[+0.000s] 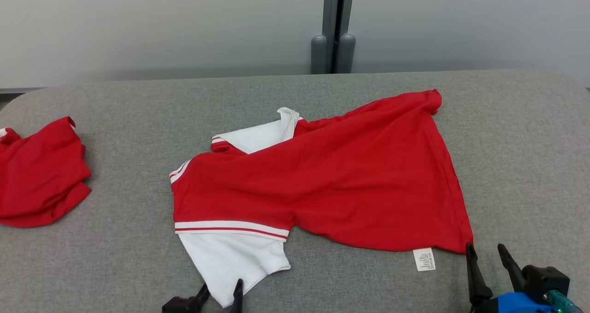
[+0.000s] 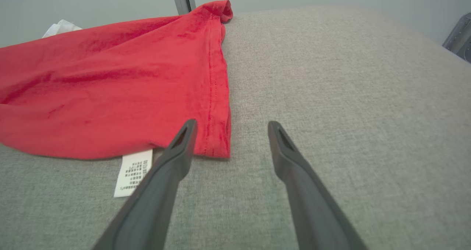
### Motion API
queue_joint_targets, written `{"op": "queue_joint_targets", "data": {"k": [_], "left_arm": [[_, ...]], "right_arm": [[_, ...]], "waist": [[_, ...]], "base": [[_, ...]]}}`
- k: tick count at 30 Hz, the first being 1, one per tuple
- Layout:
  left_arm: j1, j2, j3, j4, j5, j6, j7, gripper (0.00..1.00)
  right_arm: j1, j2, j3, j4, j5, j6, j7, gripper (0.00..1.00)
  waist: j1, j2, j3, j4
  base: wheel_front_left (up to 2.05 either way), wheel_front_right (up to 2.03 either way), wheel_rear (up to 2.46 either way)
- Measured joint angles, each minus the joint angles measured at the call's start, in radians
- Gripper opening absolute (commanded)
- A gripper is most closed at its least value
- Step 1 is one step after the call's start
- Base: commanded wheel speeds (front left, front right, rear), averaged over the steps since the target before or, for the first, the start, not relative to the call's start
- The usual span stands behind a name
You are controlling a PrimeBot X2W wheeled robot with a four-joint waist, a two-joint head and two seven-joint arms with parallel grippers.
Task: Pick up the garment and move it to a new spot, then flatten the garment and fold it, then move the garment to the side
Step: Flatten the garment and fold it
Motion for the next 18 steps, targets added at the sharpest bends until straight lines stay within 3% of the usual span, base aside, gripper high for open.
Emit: {"op": "queue_joint_targets", "data": {"k": [9,10,11,12,13,18], "left_arm": [[-0.036,-0.001,-0.057,0.020,-0.050,0.000,0.001,1.00],[-0.038,-0.001,-0.059,0.020,-0.053,0.000,0.001,0.82],[-0.039,-0.002,-0.059,0.020,-0.059,0.000,0.001,0.44],[-0.040,-0.002,-0.059,0.021,-0.062,0.000,0.001,0.44],[-0.041,-0.001,-0.061,0.021,-0.064,0.000,0.001,0.00],[-0.042,-0.002,-0.064,0.011,-0.057,0.000,0.002,0.00]], "right_arm": [[-0.025,0.000,0.003,0.045,0.016,0.000,0.000,1.00],[-0.031,0.000,0.003,0.053,0.017,0.000,0.000,1.00],[-0.039,0.000,0.004,0.062,0.020,0.000,-0.001,1.00],[-0.045,0.000,0.005,0.074,0.024,0.000,-0.001,1.00],[-0.051,0.000,0.005,0.085,0.026,0.000,-0.001,1.00],[-0.082,0.000,0.011,0.144,0.051,0.000,-0.001,1.00]], "waist": [[0.0000,0.0000,0.001,-0.002],[0.0000,0.0000,0.002,-0.002],[0.0000,0.0000,0.002,-0.002],[0.0000,0.0000,0.001,-0.001],[0.0000,0.0000,0.001,0.000],[0.0000,0.0000,0.002,0.009]], "base": [[0.00,0.00,0.00],[0.00,0.00,0.00],[0.00,0.00,0.00],[0.00,0.00,0.00],[0.00,0.00,0.00],[0.00,0.00,0.00]]}}
